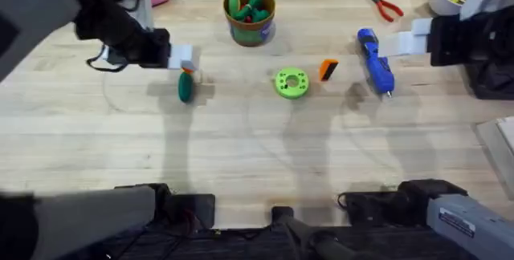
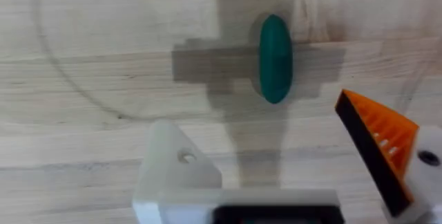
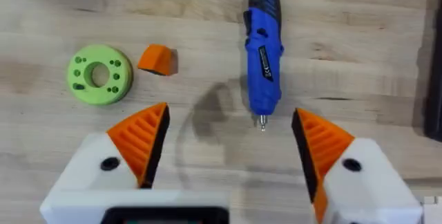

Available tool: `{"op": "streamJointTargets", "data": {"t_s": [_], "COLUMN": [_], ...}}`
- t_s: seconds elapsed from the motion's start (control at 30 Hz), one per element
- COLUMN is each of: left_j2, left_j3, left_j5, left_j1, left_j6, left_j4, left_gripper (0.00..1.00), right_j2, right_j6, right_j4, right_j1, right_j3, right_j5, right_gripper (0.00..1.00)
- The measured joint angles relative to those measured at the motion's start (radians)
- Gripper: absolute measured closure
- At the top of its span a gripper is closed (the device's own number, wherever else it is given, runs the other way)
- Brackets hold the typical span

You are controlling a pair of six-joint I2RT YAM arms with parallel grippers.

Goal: Pick up the gripper from the table and insert it into the empty holder that is missing its gripper. Then pick up a screw, insert it into the mounting hole, and use the screwdriver to tighten it. Finally, clean up the table by picking up the vegetable and placing it into the bucket.

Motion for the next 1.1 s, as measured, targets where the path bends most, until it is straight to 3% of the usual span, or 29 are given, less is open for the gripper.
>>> {"op": "streamJointTargets", "data": {"t_s": [0.5, 0.7, 0.77, 0.87, 1.0, 1.1], "left_j2": [0.31, 0.328, 0.328, 0.328, 0.327, 0.327], "left_j3": [0.0, 0.0, 0.0, 0.002, 0.008, 0.009], "left_j5": [0.025, 0.029, 0.032, 0.043, 0.063, 0.062], "left_j1": [-0.001, -0.001, -0.001, -0.001, -0.004, -0.005], "left_j6": [0.003, 0.007, 0.007, 0.011, 0.017, 0.018], "left_j4": [0.074, 0.096, 0.1, 0.102, 0.101, 0.102], "left_gripper": [0.007, 0.103, 0.193, 0.472, 0.955, 0.978], "right_j2": [0.0, 0.0, 0.0, 0.0, 0.0, 0.0], "right_j6": [0.0, 0.0, 0.0, 0.0, 0.0, 0.0], "right_j4": [0.0, 0.0, 0.0, 0.0, 0.0, 0.0], "right_j1": [0.0, 0.0, 0.0, 0.0, 0.0, 0.0], "right_j3": [0.0, 0.0, 0.0, 0.0, 0.0, 0.0], "right_j5": [0.0, 0.0, 0.0, 0.0, 0.0, 0.0], "right_gripper": [0.01, 0.009, 0.01, 0.008, 0.009, 0.009]}}
